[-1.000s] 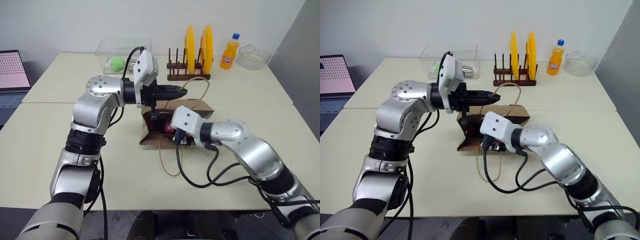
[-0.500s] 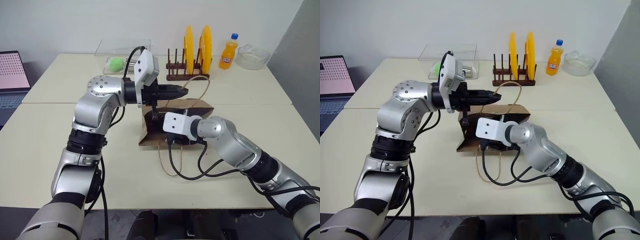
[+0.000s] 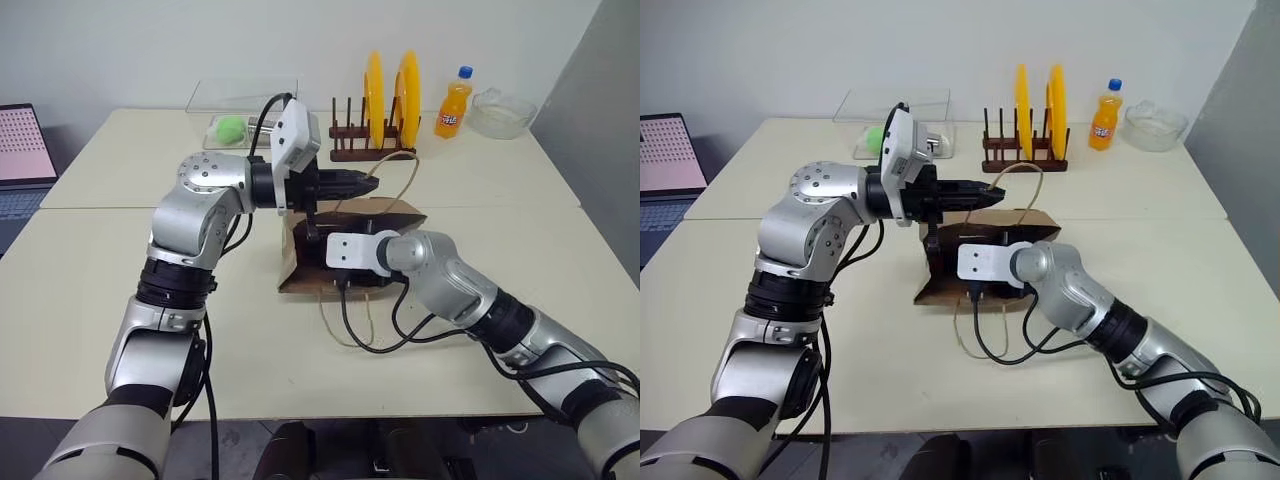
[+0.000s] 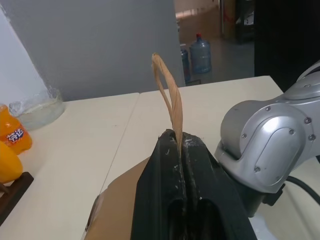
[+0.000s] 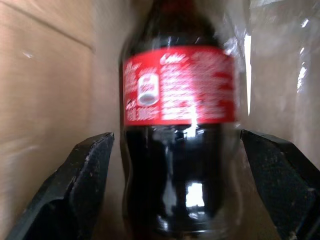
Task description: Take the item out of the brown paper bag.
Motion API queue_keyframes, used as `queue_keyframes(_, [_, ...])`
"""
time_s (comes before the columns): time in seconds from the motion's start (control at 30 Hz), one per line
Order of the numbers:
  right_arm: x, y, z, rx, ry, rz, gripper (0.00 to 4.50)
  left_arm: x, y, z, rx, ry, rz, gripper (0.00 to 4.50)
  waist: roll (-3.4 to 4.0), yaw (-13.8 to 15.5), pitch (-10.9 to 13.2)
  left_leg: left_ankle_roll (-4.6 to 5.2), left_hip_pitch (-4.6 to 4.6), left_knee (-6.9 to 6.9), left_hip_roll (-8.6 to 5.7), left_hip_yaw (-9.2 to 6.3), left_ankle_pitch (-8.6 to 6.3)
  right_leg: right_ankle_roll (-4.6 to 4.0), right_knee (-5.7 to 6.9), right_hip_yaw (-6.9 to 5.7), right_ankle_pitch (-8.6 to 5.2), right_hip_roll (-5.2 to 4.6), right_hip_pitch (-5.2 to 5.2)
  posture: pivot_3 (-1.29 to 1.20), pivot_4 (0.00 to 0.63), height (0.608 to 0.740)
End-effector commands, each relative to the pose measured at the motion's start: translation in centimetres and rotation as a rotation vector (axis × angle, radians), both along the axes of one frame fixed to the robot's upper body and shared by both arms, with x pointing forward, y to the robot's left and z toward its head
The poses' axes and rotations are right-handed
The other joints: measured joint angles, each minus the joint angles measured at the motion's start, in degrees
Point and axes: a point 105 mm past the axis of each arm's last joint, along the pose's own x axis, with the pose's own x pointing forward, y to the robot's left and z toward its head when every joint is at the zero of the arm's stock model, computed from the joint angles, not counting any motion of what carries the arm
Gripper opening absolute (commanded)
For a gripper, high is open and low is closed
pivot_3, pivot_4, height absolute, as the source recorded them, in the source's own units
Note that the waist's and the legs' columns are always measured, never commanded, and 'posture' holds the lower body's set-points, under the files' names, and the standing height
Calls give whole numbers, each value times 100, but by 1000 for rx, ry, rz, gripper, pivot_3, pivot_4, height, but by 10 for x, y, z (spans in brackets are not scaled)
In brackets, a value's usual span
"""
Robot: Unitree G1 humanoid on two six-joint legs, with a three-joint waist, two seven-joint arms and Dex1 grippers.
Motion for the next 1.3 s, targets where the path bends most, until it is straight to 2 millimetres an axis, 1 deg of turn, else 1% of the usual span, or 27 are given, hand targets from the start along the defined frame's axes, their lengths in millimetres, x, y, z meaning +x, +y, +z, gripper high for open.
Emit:
queue_keyframes(0.03, [4,0,-5,-58,2,17,4260,-3,-3,14,-21,-58,-15,0,0,-5,0,0,1,0,0,0,0,0,0,0,0,0,0,0,150,740])
queue_keyframes(0.27, [16,-9,-22,-103,22,-17,4260,-3,-3,12,-22,-60,-14,0,1,-17,-1,1,22,0,0,2,0,0,3,3,0,0,14,0,150,740])
queue_keyframes(0.37, [18,-11,-26,-100,24,-19,3724,-2,-3,11,-19,-62,-11,0,1,-23,-1,1,28,0,0,4,0,0,5,6,0,1,18,0,150,740])
queue_keyframes(0.4, [18,-12,-27,-100,25,-19,3360,-2,-2,10,-18,-62,-10,0,1,-23,-2,1,28,-1,0,3,0,0,5,5,0,1,18,0,150,740])
queue_keyframes(0.43, [18,-12,-27,-99,22,-18,3110,-2,-2,10,-18,-63,-8,0,2,-22,-2,1,28,0,0,3,0,0,5,5,0,1,18,0,150,740])
queue_keyframes(0.47, [18,-13,-26,-96,15,-16,3017,-1,-1,9,-14,-65,-4,0,2,-21,-2,2,28,0,0,3,0,0,6,5,0,1,18,0,150,740])
queue_keyframes(0.5, [19,-12,-25,-90,6,-13,3017,-1,-1,8,-11,-66,-2,0,2,-20,-2,1,28,0,0,2,0,0,6,5,0,1,18,0,150,740])
queue_keyframes(0.6, [17,-7,-14,-56,-25,4,3017,1,1,5,5,-75,10,0,1,-18,-2,1,26,-1,0,3,0,0,6,5,0,1,17,0,150,740])
queue_keyframes(0.7, [10,0,2,-12,-44,41,3017,5,3,3,19,-86,28,0,2,-14,-2,1,24,-1,0,2,0,0,6,5,0,1,16,0,150,740])
queue_keyframes(0.93, [-22,11,43,44,-51,174,3017,13,7,0,35,-98,58,0,2,-19,-1,0,2,-2,0,1,1,0,2,4,0,1,-4,0,150,740])
queue_keyframes(1.03, [-32,13,55,60,-68,215,3017,16,8,-2,44,-99,65,0,2,-19,-1,0,1,-3,0,1,0,0,1,4,0,1,-4,0,150,740])
queue_keyframes(1.13, [-37,12,64,68,-74,236,3017,17,9,-3,49,-102,67,0,2,-18,-1,1,3,-2,0,-1,0,0,1,2,0,1,-2,0,150,740])
queue_keyframes(1.3, [-57,7,79,111,-21,308,3017,21,12,-5,50,-107,86,0,2,-18,-1,1,3,-2,0,-2,0,0,1,1,0,1,-2,0,150,740])
